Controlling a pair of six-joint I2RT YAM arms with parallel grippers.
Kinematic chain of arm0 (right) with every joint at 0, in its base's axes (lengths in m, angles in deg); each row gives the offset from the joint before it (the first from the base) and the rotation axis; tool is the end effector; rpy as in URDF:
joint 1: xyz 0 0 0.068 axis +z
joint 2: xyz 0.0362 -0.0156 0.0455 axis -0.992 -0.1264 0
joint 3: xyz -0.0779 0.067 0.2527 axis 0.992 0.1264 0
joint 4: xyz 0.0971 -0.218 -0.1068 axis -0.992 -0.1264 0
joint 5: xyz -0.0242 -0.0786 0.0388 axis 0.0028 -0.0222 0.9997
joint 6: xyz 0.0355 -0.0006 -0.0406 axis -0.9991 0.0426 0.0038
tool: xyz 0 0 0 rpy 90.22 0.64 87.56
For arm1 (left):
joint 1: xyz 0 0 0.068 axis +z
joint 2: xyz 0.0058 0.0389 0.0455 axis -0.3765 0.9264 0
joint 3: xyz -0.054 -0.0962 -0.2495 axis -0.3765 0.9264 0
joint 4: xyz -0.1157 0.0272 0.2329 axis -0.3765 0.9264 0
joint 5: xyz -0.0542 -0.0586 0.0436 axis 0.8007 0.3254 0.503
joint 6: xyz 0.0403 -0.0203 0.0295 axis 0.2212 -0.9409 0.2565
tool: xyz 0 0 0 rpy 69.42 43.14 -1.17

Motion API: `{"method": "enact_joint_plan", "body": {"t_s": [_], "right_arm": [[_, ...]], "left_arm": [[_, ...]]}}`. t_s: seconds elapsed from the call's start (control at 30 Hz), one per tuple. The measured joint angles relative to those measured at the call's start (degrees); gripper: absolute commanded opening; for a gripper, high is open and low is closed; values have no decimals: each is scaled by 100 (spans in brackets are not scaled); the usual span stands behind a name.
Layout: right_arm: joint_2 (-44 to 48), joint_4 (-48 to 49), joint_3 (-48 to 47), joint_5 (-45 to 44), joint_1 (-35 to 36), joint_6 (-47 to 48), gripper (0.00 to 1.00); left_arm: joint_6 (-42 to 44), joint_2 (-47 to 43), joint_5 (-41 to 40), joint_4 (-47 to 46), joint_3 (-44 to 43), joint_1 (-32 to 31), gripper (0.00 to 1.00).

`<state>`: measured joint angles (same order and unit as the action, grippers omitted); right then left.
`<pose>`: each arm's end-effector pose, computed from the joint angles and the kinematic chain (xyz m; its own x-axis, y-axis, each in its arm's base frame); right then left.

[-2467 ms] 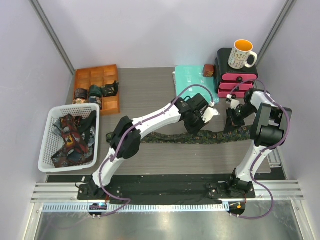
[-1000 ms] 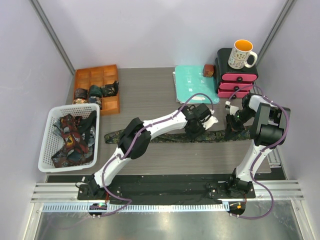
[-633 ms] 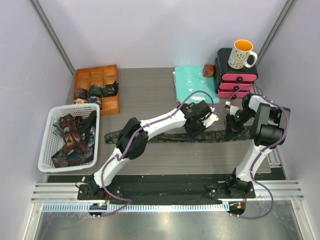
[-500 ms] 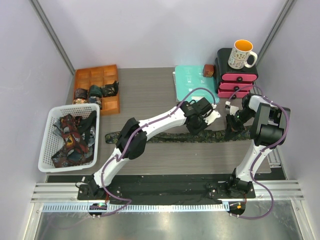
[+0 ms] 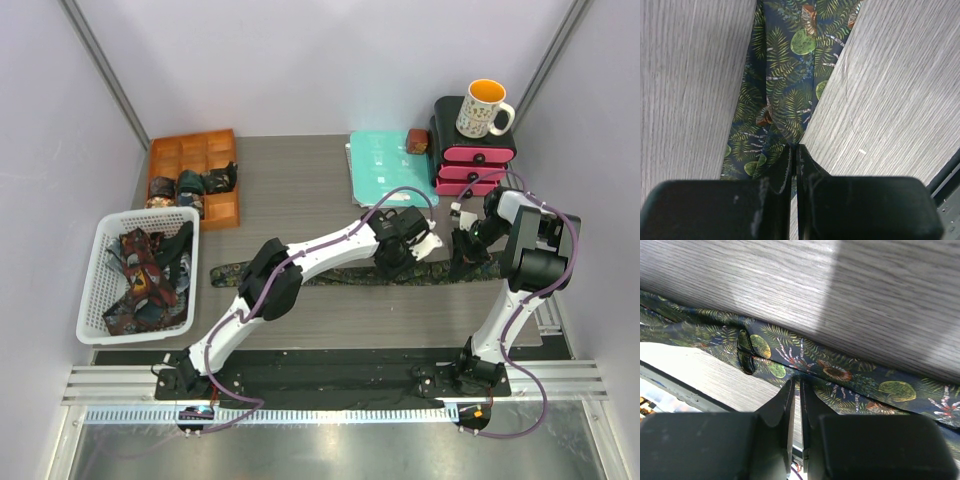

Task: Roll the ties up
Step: Flatten out the tie at the center of the board.

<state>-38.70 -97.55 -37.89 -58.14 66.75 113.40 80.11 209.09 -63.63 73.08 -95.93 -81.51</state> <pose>0.3186 -0.0773 0.1429 -0.9918 -0.1276 -0.0074 -0.1195 0.9053 0.4077 0.2565 -0.4447 0.1874 -0.4070 0.8139 -0.4146 0.9109 0.3954 -0.1179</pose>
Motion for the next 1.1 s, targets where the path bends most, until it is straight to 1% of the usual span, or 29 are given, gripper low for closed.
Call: {"method": "enact_joint_plan", "body": {"t_s": [0.23, 0.4, 0.57, 0.73, 1.1], "right_arm": [[0, 0, 9, 0, 0, 0, 14], [0, -2, 9, -2, 0, 2, 15], [0, -2, 13, -2, 0, 0, 14], [0, -2, 20, 0, 0, 0, 14], [0, -4, 24, 0, 0, -2, 15]], "left_arm": [[-4, 11, 166, 46, 55, -13, 0], [4, -63, 278, -22, 479, -22, 0], [11, -83, 278, 2, 472, -44, 0], [-28, -11, 199, 46, 195, -31, 0], [-35, -17, 96, -4, 247, 79, 0]]}}
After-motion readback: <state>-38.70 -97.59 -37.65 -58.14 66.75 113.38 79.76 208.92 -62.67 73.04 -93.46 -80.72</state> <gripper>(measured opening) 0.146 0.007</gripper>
